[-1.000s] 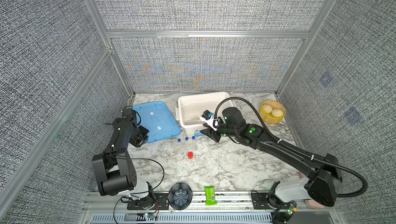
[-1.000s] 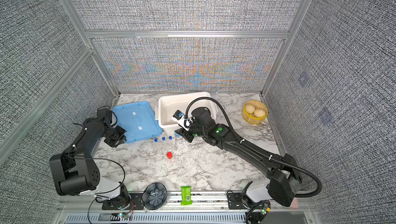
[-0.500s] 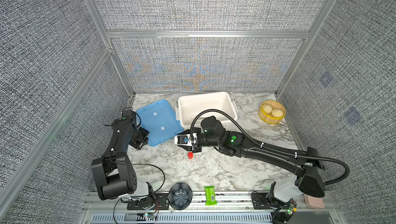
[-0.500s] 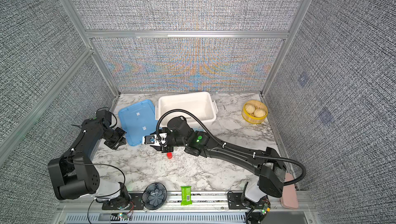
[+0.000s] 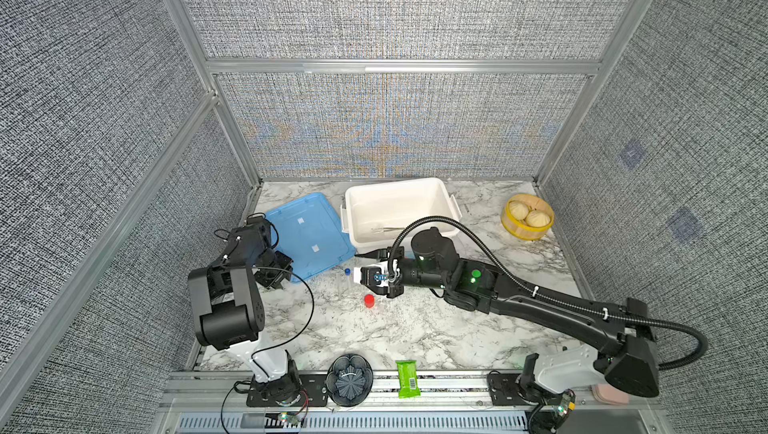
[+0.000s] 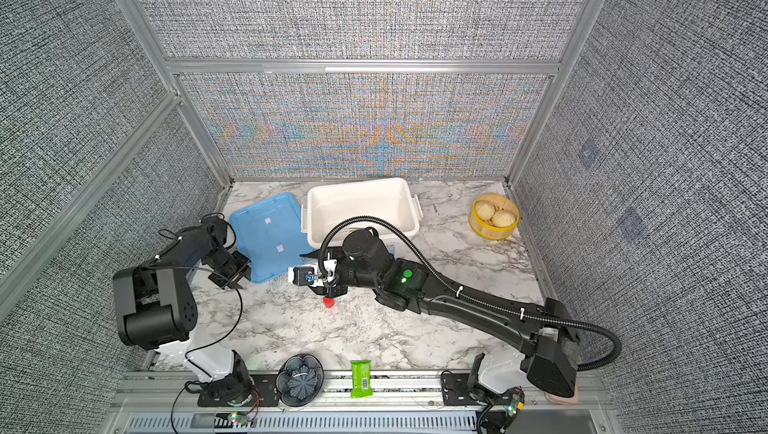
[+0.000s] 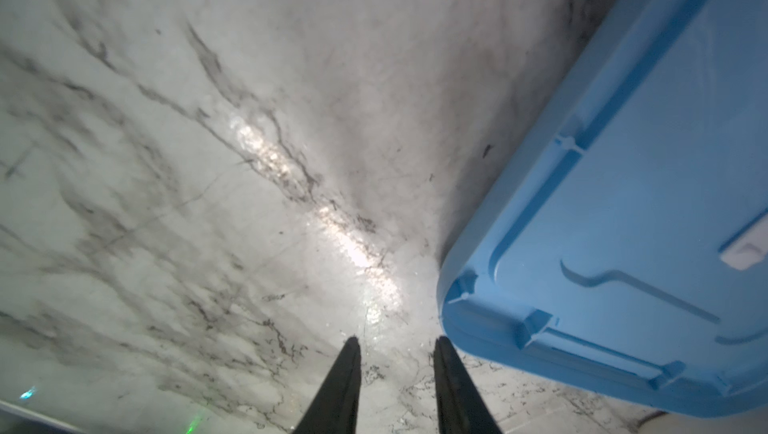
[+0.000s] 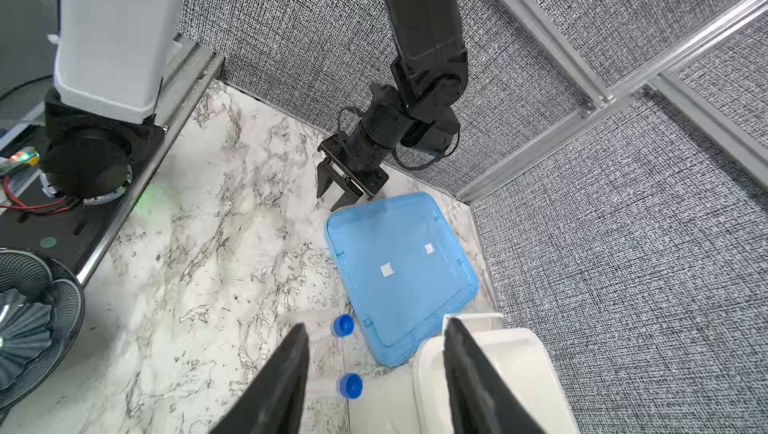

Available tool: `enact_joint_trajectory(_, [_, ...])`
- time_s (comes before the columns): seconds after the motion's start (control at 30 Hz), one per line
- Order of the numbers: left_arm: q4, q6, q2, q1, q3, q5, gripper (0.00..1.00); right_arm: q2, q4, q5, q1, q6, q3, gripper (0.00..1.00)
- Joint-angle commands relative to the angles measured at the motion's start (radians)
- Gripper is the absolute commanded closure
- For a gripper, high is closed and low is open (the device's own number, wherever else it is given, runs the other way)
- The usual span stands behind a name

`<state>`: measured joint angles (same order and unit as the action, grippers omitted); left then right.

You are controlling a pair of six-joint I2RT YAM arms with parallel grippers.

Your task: Organize the chemistry lab equipment

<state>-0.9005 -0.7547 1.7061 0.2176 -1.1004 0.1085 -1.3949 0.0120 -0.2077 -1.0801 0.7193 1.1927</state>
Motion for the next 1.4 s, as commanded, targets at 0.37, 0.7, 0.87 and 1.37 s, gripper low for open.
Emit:
enact_joint_trajectory(0.37, [0.102,0.048,0.099,0.005,-0.009,0.076,0.64,0.031,-0.012,-0.042,-0.007,0.001,-0.019,0.49])
enact_joint_trajectory(0.7, [0.102,0.055,0.041,0.005,-0.029,0.072,0.63,0.053,0.002,-0.059,-0.008,0.009,-0.032,0.49])
enact_joint_trajectory(0.87, [0.145,0.055,0.1,0.005,-0.04,0.087,0.63,0.059,-0.002,-0.052,-0.01,0.009,-0.042,0.48])
enact_joint_trajectory(1.37, [0.159,-0.02,0.187,0.005,-0.047,0.025,0.99,0.05,0.0,-0.072,-0.009,0.023,-0.039,0.48])
